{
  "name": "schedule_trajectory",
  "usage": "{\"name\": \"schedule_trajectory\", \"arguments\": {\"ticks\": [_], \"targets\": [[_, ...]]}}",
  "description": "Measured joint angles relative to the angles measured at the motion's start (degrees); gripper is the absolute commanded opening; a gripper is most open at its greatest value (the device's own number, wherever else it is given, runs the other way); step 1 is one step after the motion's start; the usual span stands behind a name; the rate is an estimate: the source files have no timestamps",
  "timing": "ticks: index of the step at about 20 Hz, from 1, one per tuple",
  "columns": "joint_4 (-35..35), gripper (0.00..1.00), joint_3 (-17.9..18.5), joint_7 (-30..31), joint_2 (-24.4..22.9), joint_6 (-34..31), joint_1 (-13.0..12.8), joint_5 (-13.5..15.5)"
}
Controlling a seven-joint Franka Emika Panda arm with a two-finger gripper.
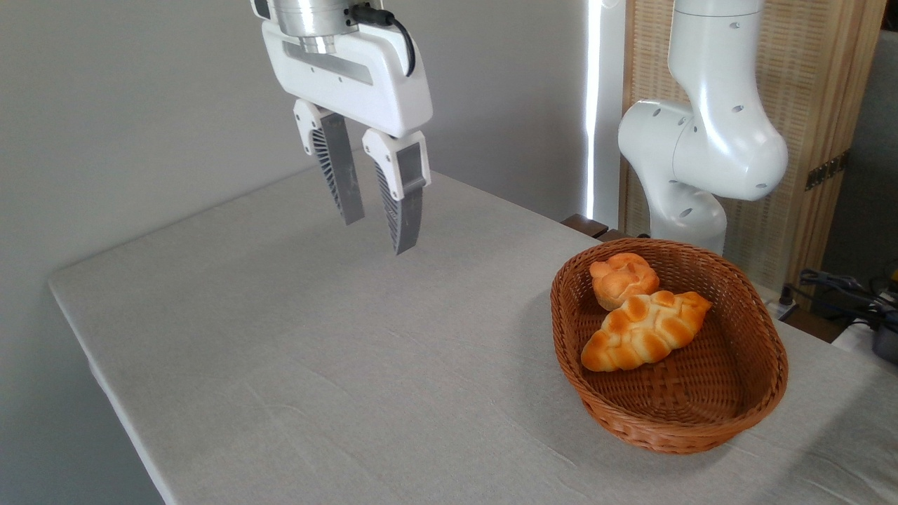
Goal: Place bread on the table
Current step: 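Move the open gripper toward the wicker basket, then lower the gripper over the braided bread roll in the basket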
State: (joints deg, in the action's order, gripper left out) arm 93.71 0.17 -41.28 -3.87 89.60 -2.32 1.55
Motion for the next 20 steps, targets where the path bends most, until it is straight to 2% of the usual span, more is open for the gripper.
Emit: {"name": "schedule_trajectory", "arguments": {"ticks": [3, 7, 9, 11, 13, 15, 17, 20], "targets": [[4.51, 1.0, 0.0, -1.54, -3.4, -0.44, -0.01, 0.0], [15.42, 1.0, 0.12, -7.05, -11.77, -0.43, 0.0, -0.02], [20.76, 1.0, 1.46, -9.3, -15.93, -0.29, -0.03, -0.08], [25.58, 1.0, 5.34, -15.54, -19.78, -0.22, -0.04, -0.24], [30.14, 1.0, 11.72, -23.32, -23.31, -0.12, 0.03, -0.35], [33.71, 1.0, 17.3, -27.66, -25.61, 0.02, 0.1, -0.36], [36.29, 1.0, 19.29, -28.81, -26.51, 0.42, 0.05, -0.63], [40.82, 1.0, 19.4, -28.81, -26.34, 3.1, -0.62, -4.8]]}}
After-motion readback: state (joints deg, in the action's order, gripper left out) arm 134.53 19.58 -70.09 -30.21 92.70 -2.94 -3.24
